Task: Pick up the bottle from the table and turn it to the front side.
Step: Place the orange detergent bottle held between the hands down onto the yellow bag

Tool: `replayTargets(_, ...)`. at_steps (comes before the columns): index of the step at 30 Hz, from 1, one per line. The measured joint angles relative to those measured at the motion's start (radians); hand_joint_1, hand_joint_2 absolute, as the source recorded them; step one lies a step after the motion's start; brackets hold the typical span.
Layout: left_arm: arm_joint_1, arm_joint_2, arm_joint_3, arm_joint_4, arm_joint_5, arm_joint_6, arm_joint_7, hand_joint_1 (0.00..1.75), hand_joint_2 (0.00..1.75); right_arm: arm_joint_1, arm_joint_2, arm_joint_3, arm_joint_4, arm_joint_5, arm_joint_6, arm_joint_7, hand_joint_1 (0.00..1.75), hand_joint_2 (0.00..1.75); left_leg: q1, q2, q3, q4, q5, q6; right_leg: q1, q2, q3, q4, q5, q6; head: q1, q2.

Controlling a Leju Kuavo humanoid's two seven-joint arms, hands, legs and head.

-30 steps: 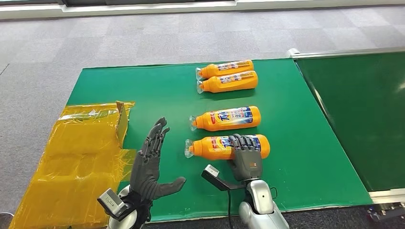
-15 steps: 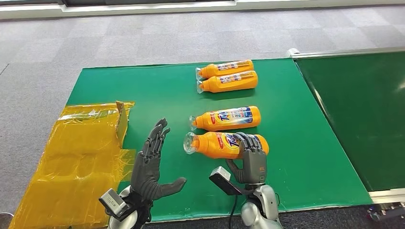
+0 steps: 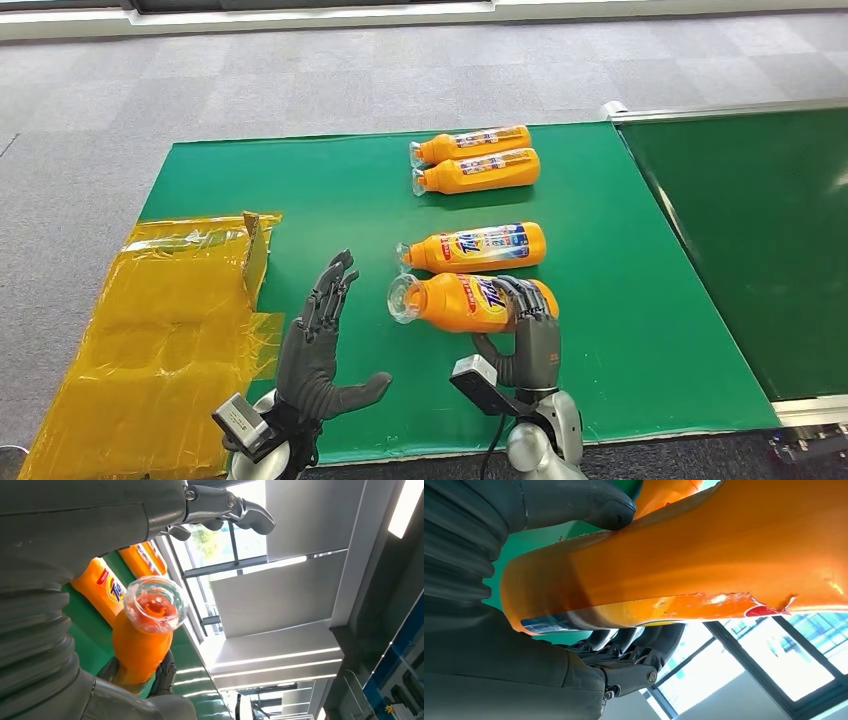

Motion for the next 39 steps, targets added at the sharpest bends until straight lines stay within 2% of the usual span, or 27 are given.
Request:
replayTargets(3,-0.001,0.0,0.0,0.003,0.003,0.009,-0.001,0.0,1.75,0.0,0.0,0.01,-0.007,-0.133,0.031,-0.069,1.75,1.75,0.0,0.0,0.0,0.0,0.0,0.0,0.0,0.0,0.0,0.0,0.0,0.0,0.0,0.0)
replayTargets(5,-0.001,0.0,0.0,0.004,0.005,0.017,-0.001,0.0,1.75,-0.002,0.0,0.024,-0.011,-0.188,0.043,-0.087,1.75,1.75,0.0,0.0,0.0,0.0,0.0,0.0,0.0,0.0,0.0,0.0,0.0,0.0,0.0,0.0)
replayTargets(13,-0.009,0.002,0.0,0.01,0.0,0.037,-0.001,0.0,1.75,-0.022,0.005,0.075,-0.011,-0.295,0.099,-0.093,1.75,1.75,0.0,0.0,0.0,0.0,0.0,0.0,0.0,0.0,0.0,0.0,0.0,0.0,0.0,0.0)
replayTargets(19,-0.068,0.004,-0.001,0.076,-0.03,0.04,0.001,0.0,1.75,-0.024,0.011,0.107,-0.015,-0.369,0.125,-0.093,1.75,1.75,0.0,0.0,0.0,0.0,0.0,0.0,0.0,-0.001,0.0,0.0,0.0,0.0,0.0,0.0)
replayTargets(30,-0.187,0.002,-0.025,0.232,-0.073,0.03,0.005,0.0,1.75,-0.044,0.028,0.148,-0.017,-0.392,0.143,-0.093,1.75,1.75,0.0,0.0,0.0,0.0,0.001,0.0,0.0,-0.001,0.0,0.0,0.0,0.0,0.0,0.0)
replayTargets(39,-0.221,0.001,-0.035,0.292,-0.078,0.03,0.005,0.0,1.75,-0.055,0.033,0.156,-0.017,-0.392,0.15,-0.093,1.75,1.75,0.0,0.0,0.0,0.0,0.0,0.0,0.0,-0.001,0.0,0.0,0.0,0.0,0.0,0.0)
